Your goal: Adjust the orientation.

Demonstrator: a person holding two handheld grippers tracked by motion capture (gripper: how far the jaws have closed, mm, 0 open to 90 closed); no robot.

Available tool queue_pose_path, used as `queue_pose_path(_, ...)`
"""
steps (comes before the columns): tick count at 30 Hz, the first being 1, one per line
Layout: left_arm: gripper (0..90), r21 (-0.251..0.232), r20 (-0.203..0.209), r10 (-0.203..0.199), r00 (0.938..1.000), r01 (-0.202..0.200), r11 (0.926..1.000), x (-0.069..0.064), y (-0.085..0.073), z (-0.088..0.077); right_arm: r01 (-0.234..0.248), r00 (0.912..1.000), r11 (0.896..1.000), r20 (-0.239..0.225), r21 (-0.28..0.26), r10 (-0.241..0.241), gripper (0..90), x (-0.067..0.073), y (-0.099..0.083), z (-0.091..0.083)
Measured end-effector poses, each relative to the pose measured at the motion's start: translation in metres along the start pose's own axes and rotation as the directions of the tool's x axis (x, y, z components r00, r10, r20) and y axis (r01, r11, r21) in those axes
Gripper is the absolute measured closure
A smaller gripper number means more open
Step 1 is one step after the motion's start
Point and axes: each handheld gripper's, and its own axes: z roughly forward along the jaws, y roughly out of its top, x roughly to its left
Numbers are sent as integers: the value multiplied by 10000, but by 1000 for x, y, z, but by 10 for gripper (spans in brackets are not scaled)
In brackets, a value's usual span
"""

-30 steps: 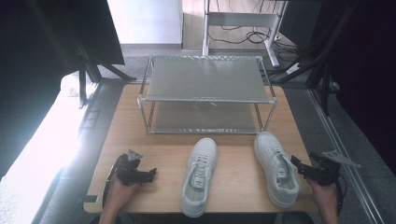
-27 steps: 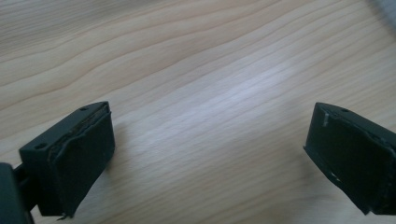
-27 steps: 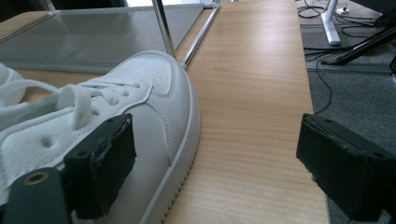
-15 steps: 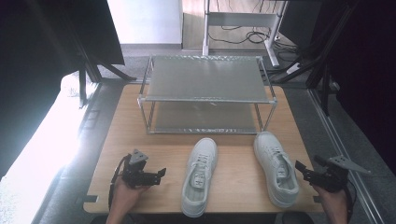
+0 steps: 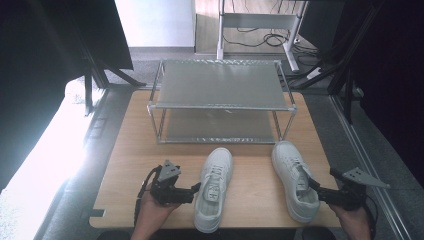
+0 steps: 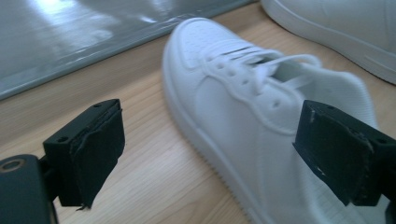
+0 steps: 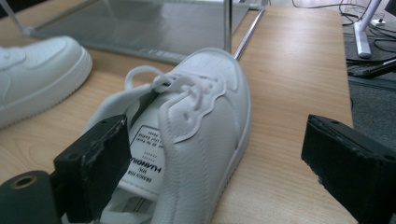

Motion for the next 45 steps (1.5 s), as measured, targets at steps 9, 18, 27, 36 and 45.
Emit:
queue_pose_path(9, 112, 610, 148, 446, 9989, -455, 9971, -20, 1, 23, 577, 9983, 9950, -67, 812, -574, 136, 9, -3, 13)
queue_pose_path(18, 145, 1221, -241, 525, 9983, -492, 9913, -24, -3, 40, 129, 9996, 9916, 248, 1288, -162, 171, 6, 0, 18)
queue_pose_path(27, 170, 1029, -411, -15, 9992, 57, 9947, -16, -7, 44, 371, 9989, 9838, 216, 1754, -415, 288, 0, 3, 33)
queue_pose_path(36, 216, 819, -867, -40, 9962, 112, 9966, -17, -11, 44, 245, 9995, 9796, -237, 1994, -202, 459, -4, 4, 40)
queue_pose_path(45, 552, 864, -157, 51, 9999, -38, 9963, -23, -10, 44, 486, 9988, 9641, -57, 2609, -488, 618, 1, 9, 44)
